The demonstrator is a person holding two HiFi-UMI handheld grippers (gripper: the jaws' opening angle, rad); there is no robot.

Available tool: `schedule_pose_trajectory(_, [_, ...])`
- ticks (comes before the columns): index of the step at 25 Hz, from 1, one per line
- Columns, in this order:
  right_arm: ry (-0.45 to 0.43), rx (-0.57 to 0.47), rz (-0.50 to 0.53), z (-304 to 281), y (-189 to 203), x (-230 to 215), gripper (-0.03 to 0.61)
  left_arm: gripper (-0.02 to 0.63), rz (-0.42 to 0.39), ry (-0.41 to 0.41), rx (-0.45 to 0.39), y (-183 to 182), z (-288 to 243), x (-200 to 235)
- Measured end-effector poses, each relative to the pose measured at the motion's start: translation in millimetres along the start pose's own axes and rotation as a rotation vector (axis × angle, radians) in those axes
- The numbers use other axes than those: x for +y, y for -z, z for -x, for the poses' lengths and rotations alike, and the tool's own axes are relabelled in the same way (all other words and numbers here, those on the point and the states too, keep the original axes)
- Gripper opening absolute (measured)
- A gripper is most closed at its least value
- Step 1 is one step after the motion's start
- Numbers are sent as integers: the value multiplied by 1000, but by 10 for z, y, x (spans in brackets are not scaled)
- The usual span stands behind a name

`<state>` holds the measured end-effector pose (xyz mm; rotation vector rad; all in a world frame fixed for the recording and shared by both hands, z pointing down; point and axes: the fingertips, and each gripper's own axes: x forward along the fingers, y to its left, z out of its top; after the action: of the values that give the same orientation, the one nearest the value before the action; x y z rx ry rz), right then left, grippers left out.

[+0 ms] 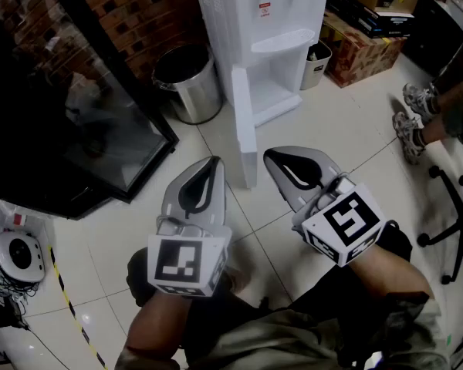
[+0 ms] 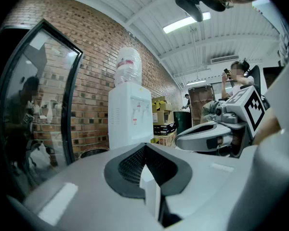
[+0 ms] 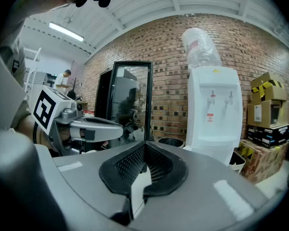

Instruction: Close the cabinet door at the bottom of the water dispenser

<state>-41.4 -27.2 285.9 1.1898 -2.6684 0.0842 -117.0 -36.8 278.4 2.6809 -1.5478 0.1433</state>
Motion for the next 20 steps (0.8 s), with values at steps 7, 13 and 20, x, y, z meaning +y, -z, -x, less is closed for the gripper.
schedule_pose_trajectory(7, [1, -1, 7, -12, -17, -18, 0, 0, -7, -9, 10, 35, -20, 39])
schedule_pose_trajectory(13, [12, 0, 25, -69, -43, -137, 0, 1, 0, -22, 7, 11, -118, 83])
schedule_pose_trajectory(20, [16, 13, 54, -243, -42, -336, 0, 2, -4, -71, 25, 107, -363, 258])
